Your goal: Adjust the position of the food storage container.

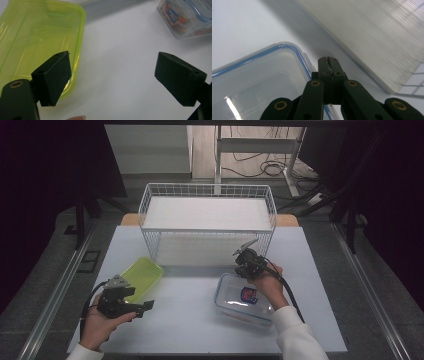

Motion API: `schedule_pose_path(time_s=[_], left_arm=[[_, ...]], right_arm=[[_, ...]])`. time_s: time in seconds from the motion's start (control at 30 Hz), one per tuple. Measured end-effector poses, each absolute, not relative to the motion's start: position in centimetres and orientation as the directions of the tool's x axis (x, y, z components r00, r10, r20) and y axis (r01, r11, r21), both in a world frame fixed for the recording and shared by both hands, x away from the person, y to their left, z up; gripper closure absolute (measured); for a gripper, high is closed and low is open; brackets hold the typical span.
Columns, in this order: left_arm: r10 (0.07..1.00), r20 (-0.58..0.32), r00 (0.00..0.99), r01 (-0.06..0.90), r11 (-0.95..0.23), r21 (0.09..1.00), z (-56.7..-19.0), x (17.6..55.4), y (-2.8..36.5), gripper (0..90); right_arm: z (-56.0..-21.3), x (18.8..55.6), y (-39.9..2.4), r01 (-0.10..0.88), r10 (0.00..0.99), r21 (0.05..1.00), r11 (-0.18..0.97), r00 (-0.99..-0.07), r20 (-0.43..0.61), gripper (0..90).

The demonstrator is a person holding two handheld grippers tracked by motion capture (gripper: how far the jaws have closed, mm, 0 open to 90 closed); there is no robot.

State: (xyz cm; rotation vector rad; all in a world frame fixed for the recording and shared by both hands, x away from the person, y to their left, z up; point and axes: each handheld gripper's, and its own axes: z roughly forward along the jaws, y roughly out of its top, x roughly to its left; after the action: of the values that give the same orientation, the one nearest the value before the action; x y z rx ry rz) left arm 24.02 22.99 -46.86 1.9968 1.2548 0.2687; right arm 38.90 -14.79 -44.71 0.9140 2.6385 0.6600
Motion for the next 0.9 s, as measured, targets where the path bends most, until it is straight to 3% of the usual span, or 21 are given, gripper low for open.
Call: schedule_pose_path(time_s=[0.6, 0.73, 0.9], left_arm=[[0.839, -0.203, 0.504, 0.689, -0.249, 0.681, -47.2, 24.1, 22.6, 13.6], [0.839, -0.204, 0.505, 0.687, -0.248, 0.683, -47.1, 23.9, 22.6, 13.6], [0.837, -0.208, 0.506, 0.687, -0.246, 0.683, -47.1, 23.8, 22.4, 13.5]], right_arm=[[-44.9, 37.6, -13.5, 0.479, 0.587, 0.514, 0.712, -0.807, -0.062, 89.4], [-43.2, 36.7, -15.2, 0.479, 0.614, 0.572, 0.666, -0.788, -0.056, 89.4], [-41.5, 34.3, -20.2, 0.523, 0.692, 0.635, 0.569, -0.722, -0.025, 89.4]])
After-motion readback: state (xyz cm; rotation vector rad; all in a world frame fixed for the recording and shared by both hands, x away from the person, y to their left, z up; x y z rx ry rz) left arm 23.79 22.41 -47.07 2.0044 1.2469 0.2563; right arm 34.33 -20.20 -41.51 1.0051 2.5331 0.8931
